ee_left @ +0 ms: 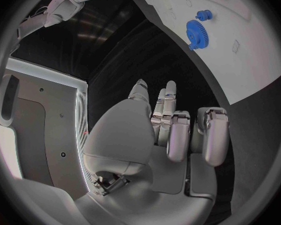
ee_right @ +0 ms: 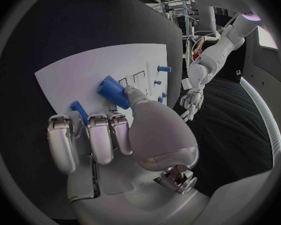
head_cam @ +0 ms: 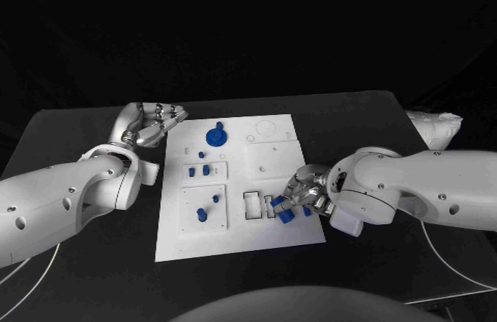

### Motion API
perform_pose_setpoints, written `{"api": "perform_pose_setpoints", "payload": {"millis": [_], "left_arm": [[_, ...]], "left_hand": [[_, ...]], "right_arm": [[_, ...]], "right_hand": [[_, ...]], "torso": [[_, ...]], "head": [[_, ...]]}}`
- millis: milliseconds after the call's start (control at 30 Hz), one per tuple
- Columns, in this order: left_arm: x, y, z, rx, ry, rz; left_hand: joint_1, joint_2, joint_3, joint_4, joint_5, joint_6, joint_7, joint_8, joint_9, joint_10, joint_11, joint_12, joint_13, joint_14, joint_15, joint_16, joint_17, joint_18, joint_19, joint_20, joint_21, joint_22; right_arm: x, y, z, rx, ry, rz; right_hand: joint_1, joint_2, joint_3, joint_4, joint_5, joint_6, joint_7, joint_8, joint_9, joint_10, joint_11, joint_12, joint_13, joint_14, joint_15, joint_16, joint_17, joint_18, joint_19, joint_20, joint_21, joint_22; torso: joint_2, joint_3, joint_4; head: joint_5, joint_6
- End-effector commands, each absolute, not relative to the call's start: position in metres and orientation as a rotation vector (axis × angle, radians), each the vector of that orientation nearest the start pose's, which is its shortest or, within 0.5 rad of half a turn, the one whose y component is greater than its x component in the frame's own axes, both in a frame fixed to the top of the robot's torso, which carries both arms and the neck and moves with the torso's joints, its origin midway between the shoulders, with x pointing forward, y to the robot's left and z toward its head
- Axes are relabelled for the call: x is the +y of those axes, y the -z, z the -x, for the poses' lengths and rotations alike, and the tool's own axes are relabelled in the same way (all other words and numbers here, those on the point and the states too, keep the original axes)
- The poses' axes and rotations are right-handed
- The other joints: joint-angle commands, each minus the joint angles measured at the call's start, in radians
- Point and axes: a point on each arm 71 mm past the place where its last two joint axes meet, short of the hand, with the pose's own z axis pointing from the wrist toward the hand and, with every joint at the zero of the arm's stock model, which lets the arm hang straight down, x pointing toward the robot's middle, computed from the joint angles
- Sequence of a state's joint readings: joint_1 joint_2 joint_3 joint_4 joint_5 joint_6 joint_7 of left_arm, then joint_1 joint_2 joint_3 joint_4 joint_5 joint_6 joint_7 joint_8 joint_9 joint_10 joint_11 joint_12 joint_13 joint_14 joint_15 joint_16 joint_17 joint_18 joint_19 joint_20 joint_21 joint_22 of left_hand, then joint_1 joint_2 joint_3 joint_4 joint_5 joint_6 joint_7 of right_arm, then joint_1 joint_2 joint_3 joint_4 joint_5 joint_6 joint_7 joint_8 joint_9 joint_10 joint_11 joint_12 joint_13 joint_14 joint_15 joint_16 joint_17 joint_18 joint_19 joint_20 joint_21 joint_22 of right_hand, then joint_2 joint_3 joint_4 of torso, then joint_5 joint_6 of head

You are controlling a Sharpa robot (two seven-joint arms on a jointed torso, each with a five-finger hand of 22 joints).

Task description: Assemble the parts on the task board

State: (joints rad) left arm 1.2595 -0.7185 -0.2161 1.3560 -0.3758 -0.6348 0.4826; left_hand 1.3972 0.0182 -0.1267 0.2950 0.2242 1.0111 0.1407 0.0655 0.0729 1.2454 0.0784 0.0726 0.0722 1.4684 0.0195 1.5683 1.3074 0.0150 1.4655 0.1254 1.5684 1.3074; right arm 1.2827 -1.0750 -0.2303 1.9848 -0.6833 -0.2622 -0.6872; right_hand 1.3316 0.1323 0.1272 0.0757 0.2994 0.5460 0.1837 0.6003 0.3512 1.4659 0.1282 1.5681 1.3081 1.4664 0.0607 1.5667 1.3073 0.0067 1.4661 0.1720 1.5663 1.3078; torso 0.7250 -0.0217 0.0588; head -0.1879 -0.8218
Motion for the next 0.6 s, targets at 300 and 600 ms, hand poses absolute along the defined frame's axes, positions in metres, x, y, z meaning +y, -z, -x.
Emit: {"api": "perform_pose_setpoints", "payload": {"millis": [300,600], "left_arm": [[0.2035,0.1995,-0.5078,1.342,1.177,0.603],[0.2045,0.1996,-0.5079,1.342,1.176,0.604]], "left_hand": [[-0.001,0.011,-0.006,-0.002,0.005,0.007,-0.001,0.002,-0.001,0.001,0.0,-0.004,-0.001,0.102,-0.005,0.003,0.263,-0.015,0.105,-0.004,0.002,0.263],[-0.001,0.011,-0.006,-0.002,0.005,0.007,-0.001,0.002,-0.001,0.001,0.0,-0.004,-0.001,0.102,-0.005,0.003,0.263,-0.015,0.105,-0.004,0.002,0.263]], "right_arm": [[-0.2204,0.2245,-0.3586,2.355,-0.484,-0.795],[-0.2259,0.2202,-0.3557,2.291,-0.553,-0.917]], "right_hand": [[0.021,-0.019,0.133,-0.03,-0.026,0.195,-0.005,-0.138,-0.093,0.105,-0.018,0.003,0.263,0.104,-0.024,0.004,0.263,-0.007,0.105,-0.024,0.004,0.263],[0.005,-0.034,0.143,-0.022,-0.037,0.235,-0.011,-0.172,-0.108,0.105,-0.025,0.003,0.263,0.104,-0.026,0.004,0.263,-0.007,0.105,-0.026,0.004,0.263]], "torso": [[-0.001,0.0007,0.0003],[0.0,-0.0004,-0.0005]], "head": [[0.005,0.006],[0.009,0.009]]}}
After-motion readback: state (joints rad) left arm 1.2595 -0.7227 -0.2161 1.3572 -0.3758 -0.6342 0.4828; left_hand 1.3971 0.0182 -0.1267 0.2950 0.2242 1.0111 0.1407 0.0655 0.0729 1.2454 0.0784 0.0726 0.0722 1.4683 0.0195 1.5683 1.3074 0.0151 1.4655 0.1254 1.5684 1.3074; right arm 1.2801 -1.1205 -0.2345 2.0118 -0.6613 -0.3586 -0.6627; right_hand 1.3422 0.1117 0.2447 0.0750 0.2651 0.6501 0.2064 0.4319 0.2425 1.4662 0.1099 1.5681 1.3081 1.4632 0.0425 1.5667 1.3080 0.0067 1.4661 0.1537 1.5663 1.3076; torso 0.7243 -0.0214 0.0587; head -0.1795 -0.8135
